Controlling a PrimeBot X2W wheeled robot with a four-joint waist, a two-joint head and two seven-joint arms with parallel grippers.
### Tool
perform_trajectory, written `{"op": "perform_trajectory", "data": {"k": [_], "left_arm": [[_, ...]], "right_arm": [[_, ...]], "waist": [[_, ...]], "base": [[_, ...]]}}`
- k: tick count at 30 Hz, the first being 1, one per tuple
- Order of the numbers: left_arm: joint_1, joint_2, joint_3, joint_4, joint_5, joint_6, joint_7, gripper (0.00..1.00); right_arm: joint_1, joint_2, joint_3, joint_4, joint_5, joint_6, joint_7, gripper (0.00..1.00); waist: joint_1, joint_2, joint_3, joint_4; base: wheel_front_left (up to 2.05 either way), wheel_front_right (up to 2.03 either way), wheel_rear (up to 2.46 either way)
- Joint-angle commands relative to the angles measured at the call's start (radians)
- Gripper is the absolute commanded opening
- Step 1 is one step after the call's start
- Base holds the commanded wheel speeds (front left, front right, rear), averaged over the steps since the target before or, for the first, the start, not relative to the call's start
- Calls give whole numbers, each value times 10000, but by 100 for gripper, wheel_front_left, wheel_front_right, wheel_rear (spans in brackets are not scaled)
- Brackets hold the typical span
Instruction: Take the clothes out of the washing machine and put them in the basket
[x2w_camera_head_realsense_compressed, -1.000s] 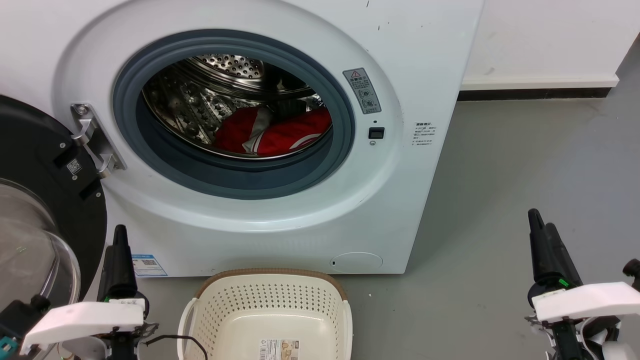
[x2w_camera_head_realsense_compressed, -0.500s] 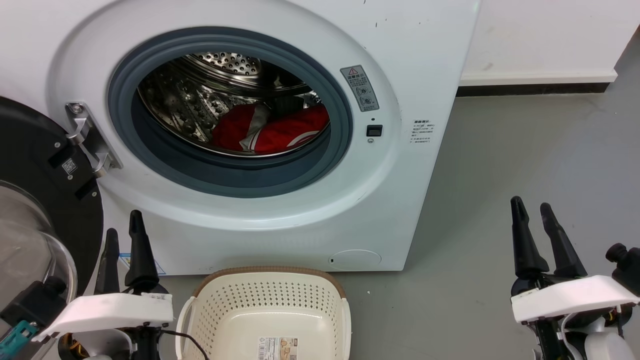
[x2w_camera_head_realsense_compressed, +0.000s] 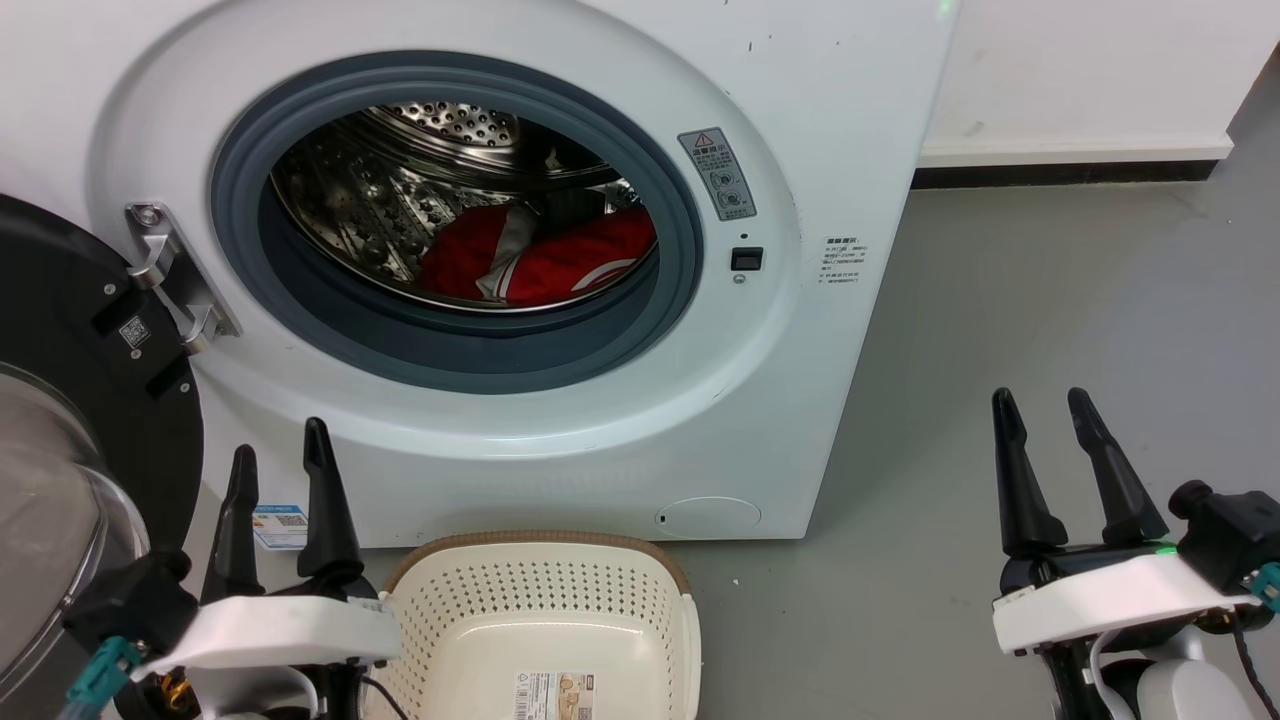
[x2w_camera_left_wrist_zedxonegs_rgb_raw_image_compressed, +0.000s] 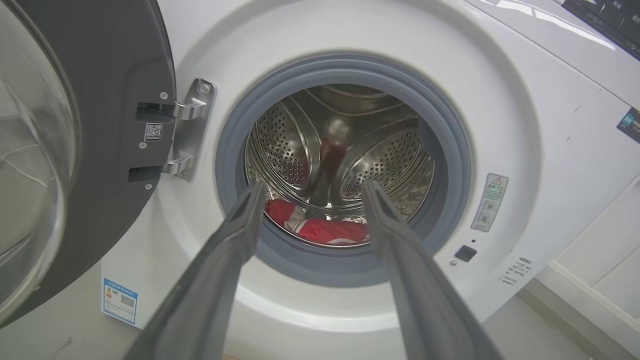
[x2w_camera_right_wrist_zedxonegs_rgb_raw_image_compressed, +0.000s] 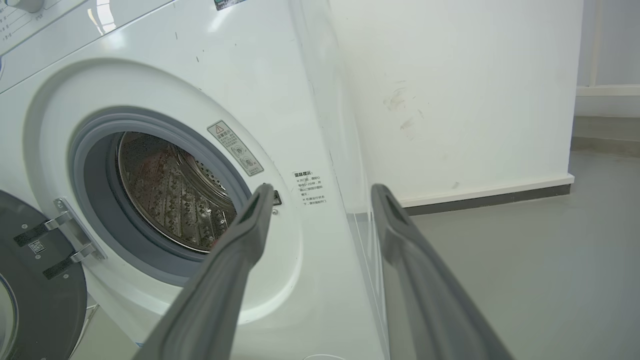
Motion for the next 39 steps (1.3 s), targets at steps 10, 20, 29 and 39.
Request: {"op": "perform_trajectory", "data": {"k": [10,20,29,39], "left_arm": [[193,350,-630,4,1280,340,-294,100],[283,661,-1216,66,2310,899,-534,100],[363,865,-1508,-161,2835,1178,-729,100],[515,546,-1095,-272,3099,447,-928,100]], "right_arm": [[-155,8,81,-48,-1327,-1,-314,100],[-98,11,102,-57,-2428,-1,-552,100],[-107,14,200,-149,-3371,-1,-737,100],[-61,16,246,-265,-3455,-2,-946,100]], "waist": [[0,-1,23,-45],[0,-1,37,-109],[0,-1,53,-163],[0,-1,69,-218]], "base": [[0,0,0],[0,0,0],[0,0,0],[0,0,0]]}}
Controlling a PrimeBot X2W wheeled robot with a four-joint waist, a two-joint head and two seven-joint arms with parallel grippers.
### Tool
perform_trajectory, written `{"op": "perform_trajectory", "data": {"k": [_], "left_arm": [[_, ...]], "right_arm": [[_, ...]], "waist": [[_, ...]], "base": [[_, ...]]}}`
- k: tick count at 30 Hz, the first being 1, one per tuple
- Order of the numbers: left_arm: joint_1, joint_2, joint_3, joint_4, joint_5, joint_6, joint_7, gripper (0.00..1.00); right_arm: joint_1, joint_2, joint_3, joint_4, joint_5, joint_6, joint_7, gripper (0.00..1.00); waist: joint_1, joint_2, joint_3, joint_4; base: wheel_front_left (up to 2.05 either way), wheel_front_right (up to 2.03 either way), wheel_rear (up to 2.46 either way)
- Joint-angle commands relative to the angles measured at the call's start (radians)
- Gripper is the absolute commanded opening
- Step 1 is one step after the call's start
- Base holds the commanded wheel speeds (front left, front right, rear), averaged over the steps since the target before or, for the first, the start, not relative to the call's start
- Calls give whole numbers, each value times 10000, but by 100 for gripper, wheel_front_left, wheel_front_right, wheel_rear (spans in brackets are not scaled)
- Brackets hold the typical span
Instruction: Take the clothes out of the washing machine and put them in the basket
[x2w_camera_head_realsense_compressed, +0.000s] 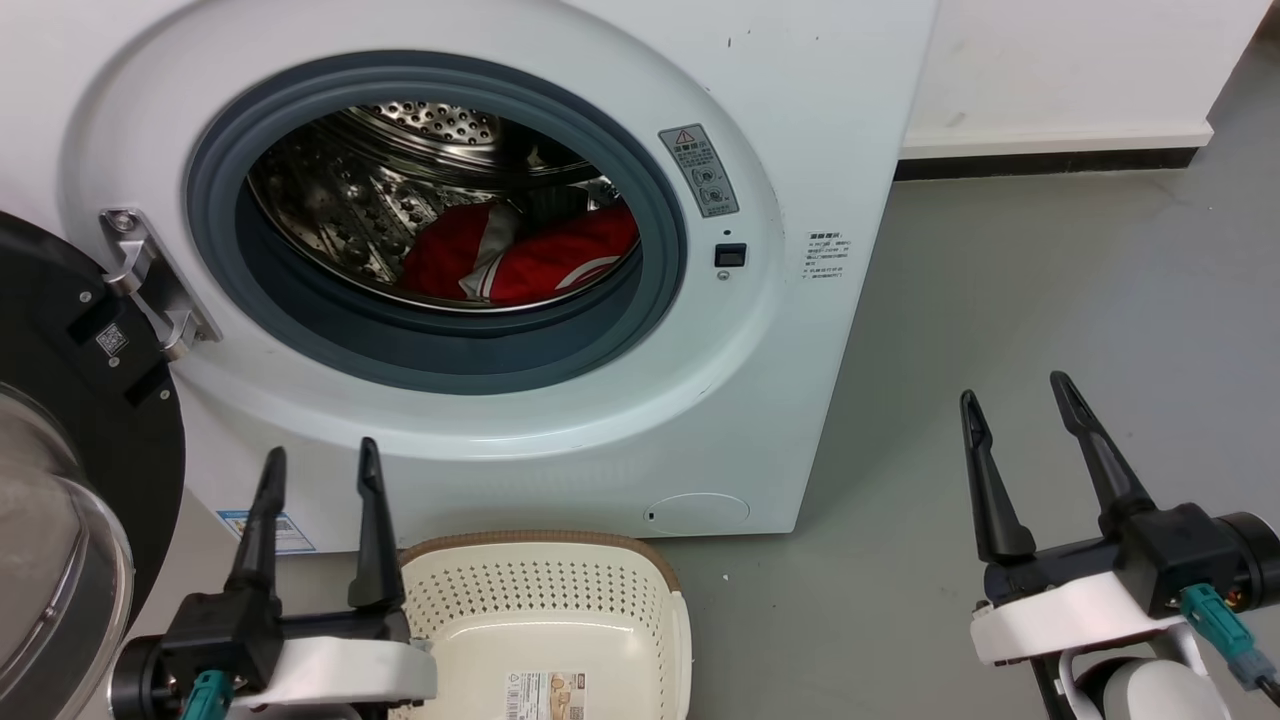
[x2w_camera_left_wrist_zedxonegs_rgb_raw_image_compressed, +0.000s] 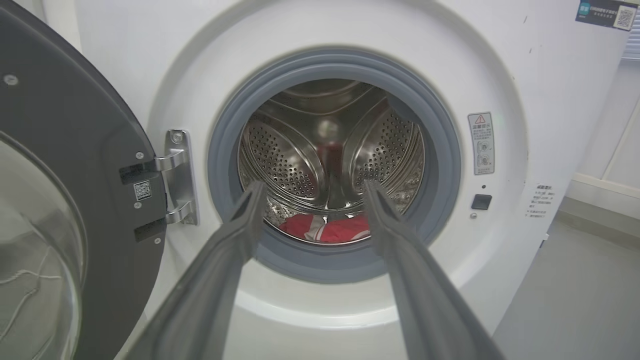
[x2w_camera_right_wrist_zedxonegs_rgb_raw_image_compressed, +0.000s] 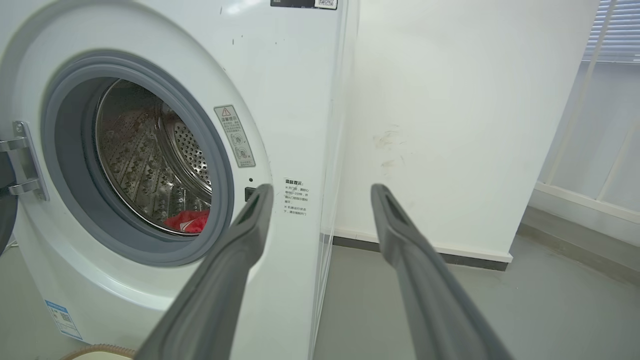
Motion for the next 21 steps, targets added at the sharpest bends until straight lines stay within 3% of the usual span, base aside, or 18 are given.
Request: {"op": "perform_trajectory", "data": {"k": [1,7,21], "left_arm": [[37,-67,58,-99,168,-83,-79,100],[172,-340,511,-125,520,-587,-197,100],[212,-583,891,7,1244,-1127,-379,100]], "right_arm": [[-60,19,7,-92,-173,-4,-85,100],[28,19,-62,41,531,-4,-197,100],[-83,25,-50,140,25,-5,-356,100]], "waist": [[0,0,-1,-5],[0,0,2,-43],[0,0,70,-69]], "base": [[0,0,0],[0,0,0],[0,0,0]]}}
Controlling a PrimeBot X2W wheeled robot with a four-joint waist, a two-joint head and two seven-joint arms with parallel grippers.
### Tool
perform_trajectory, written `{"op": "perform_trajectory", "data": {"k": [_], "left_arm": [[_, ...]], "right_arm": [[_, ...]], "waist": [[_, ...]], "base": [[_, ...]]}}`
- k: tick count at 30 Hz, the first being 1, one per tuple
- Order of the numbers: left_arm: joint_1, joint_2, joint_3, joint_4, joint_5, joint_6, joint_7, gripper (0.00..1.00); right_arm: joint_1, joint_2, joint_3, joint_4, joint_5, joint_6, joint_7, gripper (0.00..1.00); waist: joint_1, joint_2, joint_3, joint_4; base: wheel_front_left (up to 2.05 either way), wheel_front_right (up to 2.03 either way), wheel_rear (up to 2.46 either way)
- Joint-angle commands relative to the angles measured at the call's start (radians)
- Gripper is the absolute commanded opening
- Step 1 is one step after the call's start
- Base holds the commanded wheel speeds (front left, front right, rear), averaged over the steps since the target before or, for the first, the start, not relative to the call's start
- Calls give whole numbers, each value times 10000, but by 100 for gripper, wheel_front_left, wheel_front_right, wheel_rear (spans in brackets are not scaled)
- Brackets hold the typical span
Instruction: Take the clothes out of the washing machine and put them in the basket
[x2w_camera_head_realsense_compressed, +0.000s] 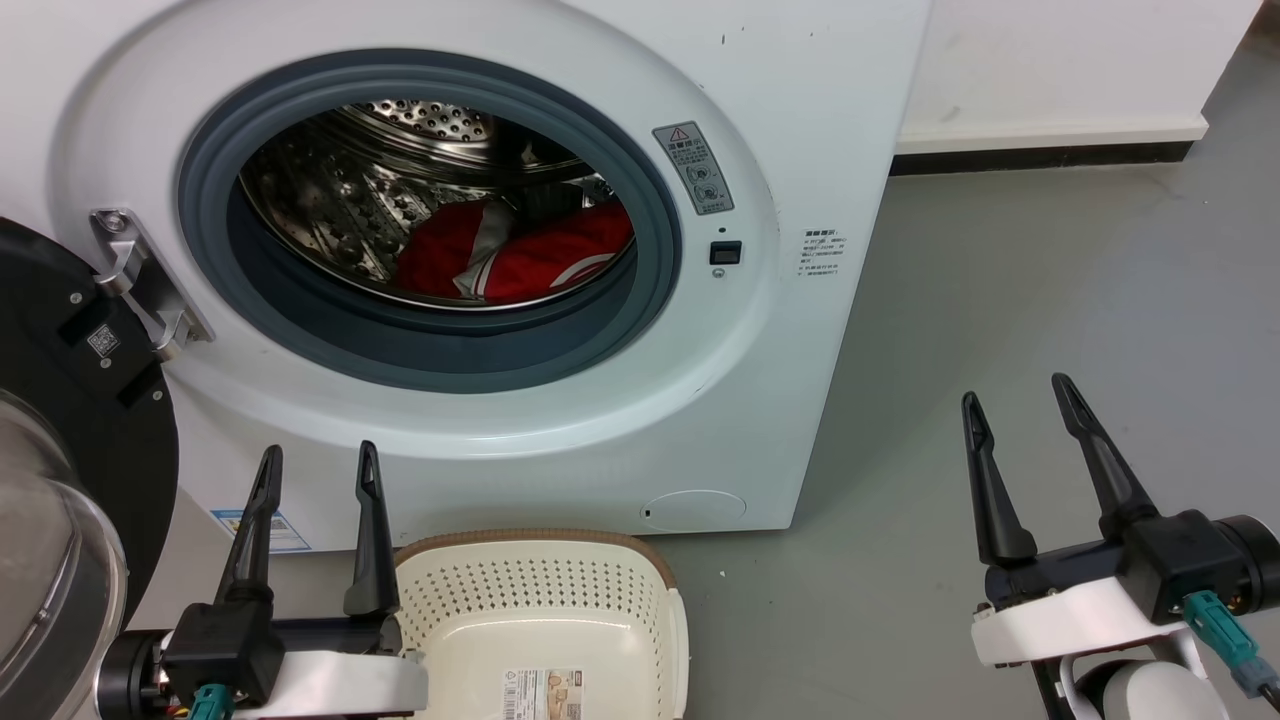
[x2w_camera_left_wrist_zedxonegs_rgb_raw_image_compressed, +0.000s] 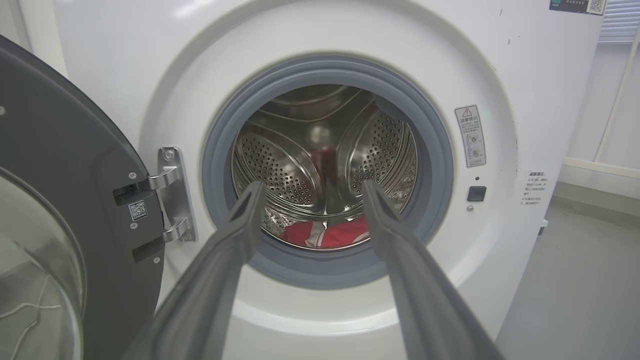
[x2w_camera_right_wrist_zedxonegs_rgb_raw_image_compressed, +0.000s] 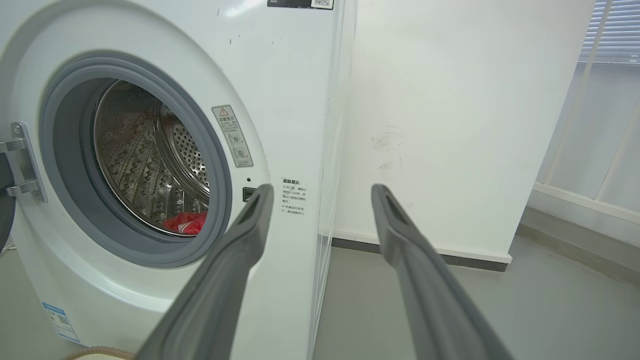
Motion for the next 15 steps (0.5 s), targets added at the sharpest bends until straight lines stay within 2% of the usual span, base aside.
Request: {"op": "perform_trajectory", "data": {"k": [1,10,15], "left_arm": [[90,-22,40,22,30,-34,-76,100],[-163,-36,159,208,-99,-223,-60,100],[-628,-31,340,1013,-86,-515,-55,100]], "right_arm": [[-113,27,-27,14,56,-7,-23,100],[-303,27,-64,-127,153,-7,-23,100],[-631,28,-58,-307,295,-7,-23,100]], "waist": [[0,0,32,-4],[0,0,477,-95],[0,0,1183,-333]], "base": [[0,0,0],[0,0,0],[0,0,0]]}}
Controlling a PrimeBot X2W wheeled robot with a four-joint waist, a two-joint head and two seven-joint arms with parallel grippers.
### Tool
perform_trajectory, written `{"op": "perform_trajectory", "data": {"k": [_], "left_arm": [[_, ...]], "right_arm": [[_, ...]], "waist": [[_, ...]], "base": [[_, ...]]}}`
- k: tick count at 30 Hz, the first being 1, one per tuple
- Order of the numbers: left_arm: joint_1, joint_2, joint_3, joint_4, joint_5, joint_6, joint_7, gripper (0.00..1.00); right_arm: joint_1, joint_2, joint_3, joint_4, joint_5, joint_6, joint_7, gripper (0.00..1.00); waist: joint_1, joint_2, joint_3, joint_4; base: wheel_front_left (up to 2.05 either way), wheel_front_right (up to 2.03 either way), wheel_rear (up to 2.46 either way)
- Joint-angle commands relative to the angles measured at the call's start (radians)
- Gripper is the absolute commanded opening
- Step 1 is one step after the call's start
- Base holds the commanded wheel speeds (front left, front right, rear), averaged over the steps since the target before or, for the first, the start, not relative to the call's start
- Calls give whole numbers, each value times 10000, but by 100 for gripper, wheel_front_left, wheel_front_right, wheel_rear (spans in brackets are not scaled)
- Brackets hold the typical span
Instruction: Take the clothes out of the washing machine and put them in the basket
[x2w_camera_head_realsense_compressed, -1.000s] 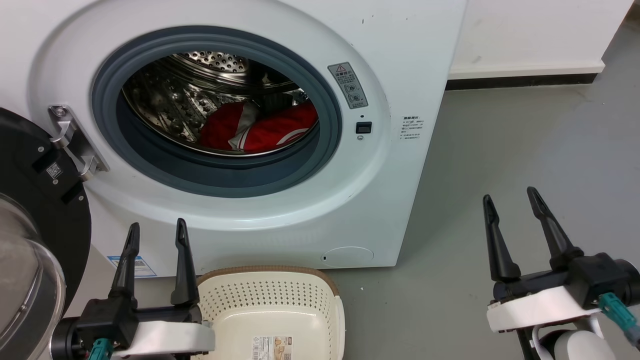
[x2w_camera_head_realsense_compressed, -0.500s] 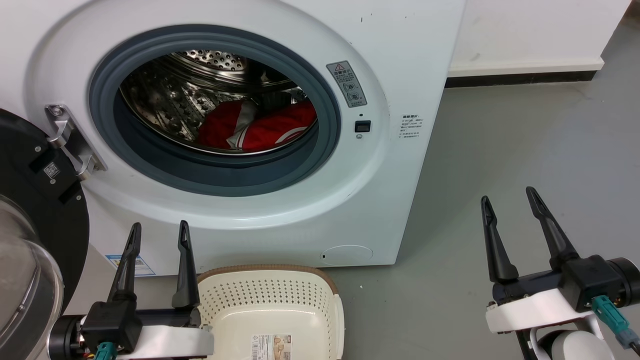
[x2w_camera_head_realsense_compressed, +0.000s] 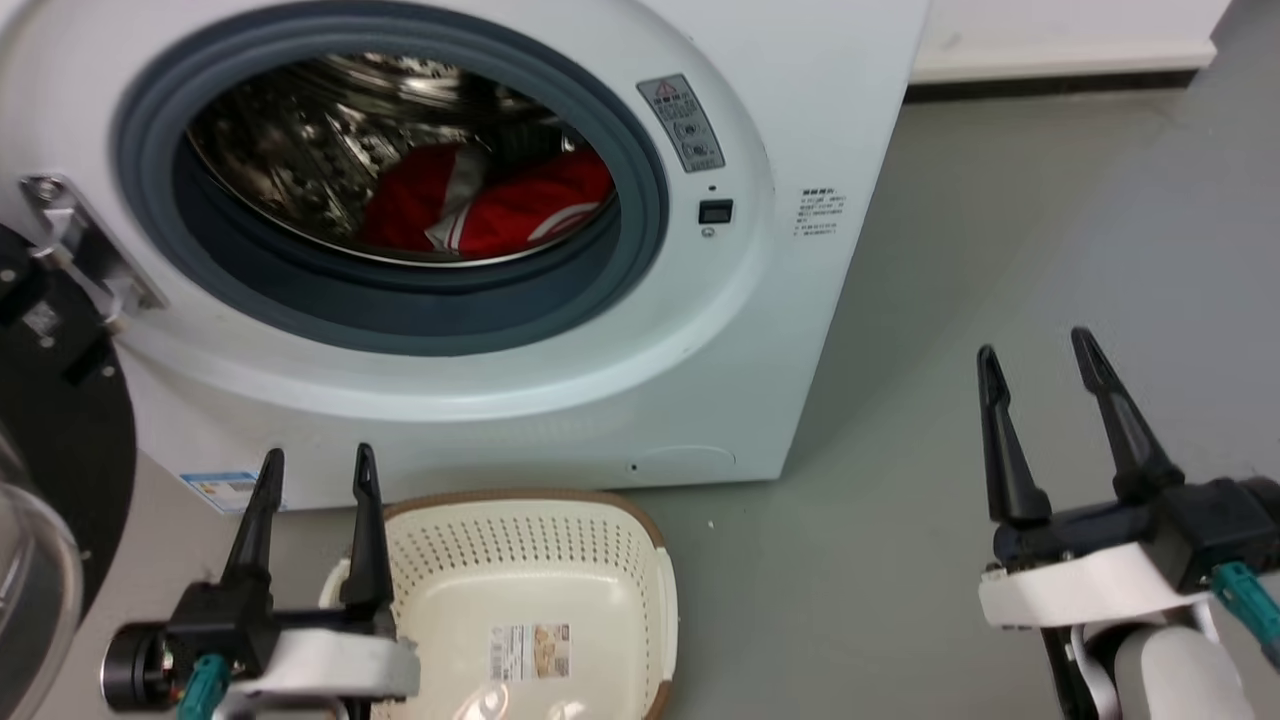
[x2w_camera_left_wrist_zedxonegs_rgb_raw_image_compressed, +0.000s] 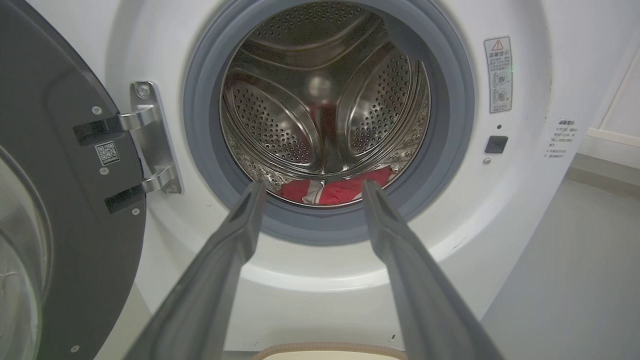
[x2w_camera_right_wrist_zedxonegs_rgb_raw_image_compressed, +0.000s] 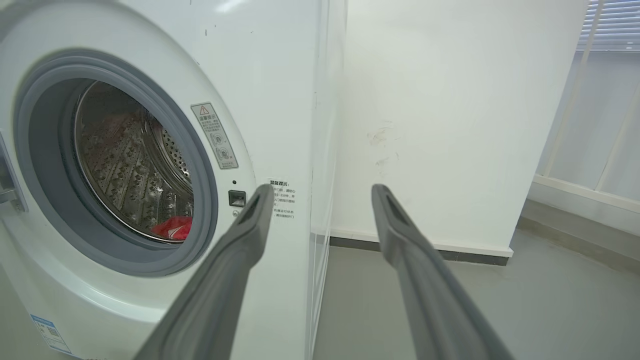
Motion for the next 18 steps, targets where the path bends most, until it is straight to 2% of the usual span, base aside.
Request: {"op": "perform_trajectory", "data": {"k": [1,5,6,11,14,18], "left_arm": [[-419,14,74,164,98,-125,-28,100],[-1398,385,297,642,228,-452,-27,100],[-1398,385,297,642,228,-452,-27,100],[-3228,1124,610,1688,-63,-705,-27,100],[-4501,1850,533,2636,-263,-783,-28,100],[-6505,2992,-124,4138,-533,-808,136,100]], "right_arm": [[-261,29,20,-109,33,-7,-21,100],[-752,29,-136,-402,-17,-7,-21,100],[-752,29,-136,-402,-17,-7,-21,100],[-1311,29,-292,-615,80,-8,-21,100],[-1586,30,-380,-799,204,-7,-21,100],[-1885,35,-507,-961,389,-7,-21,100]], "waist": [[0,0,568,-221],[0,0,1674,-478],[0,0,1674,-478],[0,0,2928,-828],[0,0,3727,-1104],[0,0,4616,-1354]], "base": [[0,0,0],[0,0,0],[0,0,0],[0,0,0],[0,0,0],[0,0,0]]}}
